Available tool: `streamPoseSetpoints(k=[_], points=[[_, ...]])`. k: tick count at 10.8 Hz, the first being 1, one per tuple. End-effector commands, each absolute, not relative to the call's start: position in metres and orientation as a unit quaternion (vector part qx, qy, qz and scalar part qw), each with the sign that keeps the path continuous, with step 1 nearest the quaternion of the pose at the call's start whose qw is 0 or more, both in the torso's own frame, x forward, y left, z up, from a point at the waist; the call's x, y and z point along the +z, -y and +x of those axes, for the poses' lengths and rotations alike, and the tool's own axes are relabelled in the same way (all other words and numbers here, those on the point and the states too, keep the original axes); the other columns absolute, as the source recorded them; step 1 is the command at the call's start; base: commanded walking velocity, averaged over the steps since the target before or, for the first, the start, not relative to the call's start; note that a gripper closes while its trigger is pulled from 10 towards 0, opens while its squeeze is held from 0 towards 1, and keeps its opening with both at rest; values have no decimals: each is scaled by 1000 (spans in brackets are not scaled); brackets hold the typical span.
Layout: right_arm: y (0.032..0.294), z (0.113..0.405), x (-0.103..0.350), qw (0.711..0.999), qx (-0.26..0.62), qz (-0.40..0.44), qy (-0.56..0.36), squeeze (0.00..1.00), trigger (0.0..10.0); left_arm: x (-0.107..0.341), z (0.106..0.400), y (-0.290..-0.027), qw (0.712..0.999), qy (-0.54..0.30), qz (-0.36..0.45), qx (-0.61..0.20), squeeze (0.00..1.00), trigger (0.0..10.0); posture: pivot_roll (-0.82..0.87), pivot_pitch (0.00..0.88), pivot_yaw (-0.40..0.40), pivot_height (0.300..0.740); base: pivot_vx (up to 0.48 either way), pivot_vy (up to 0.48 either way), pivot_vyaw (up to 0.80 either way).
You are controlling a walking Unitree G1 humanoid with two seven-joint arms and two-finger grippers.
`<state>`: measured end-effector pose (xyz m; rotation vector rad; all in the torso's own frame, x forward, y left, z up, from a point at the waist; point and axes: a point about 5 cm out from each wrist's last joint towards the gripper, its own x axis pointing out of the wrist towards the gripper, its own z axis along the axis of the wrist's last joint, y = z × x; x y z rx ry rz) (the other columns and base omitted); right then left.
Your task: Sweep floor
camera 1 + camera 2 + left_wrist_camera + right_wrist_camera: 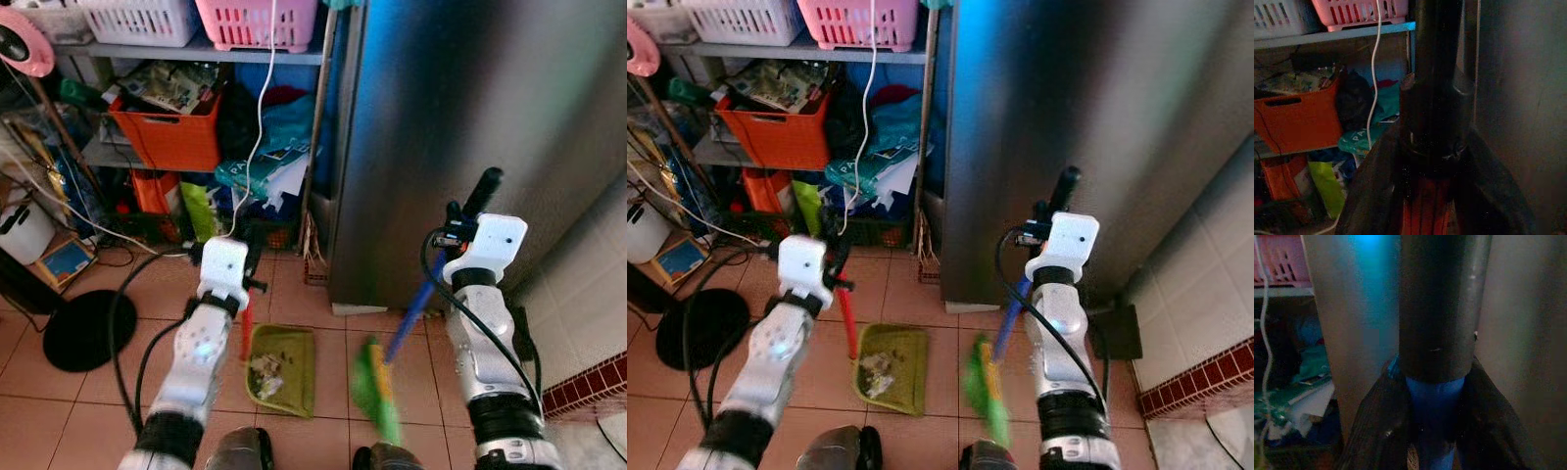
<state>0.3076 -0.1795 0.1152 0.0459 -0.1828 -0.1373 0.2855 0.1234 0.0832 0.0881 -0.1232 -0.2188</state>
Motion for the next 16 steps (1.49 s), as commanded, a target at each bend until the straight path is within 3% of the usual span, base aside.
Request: streamPoseSetpoints(k=[1,9,16], points=[[180,309,124,992,-66,41,104,0,10000,100,286,-118,988,93,31,-118,0,10000,-58,0,13,740,0,0,0],[188,308,121,992,-70,55,85,0,10000,97,280,-115,988,77,20,-130,0,10000,-71,0,-5,740,0,0,-659],[188,304,112,993,-70,60,70,0,10000,95,277,-112,987,68,21,-142,0,10000,-70,0,6,740,-191,0,0]])
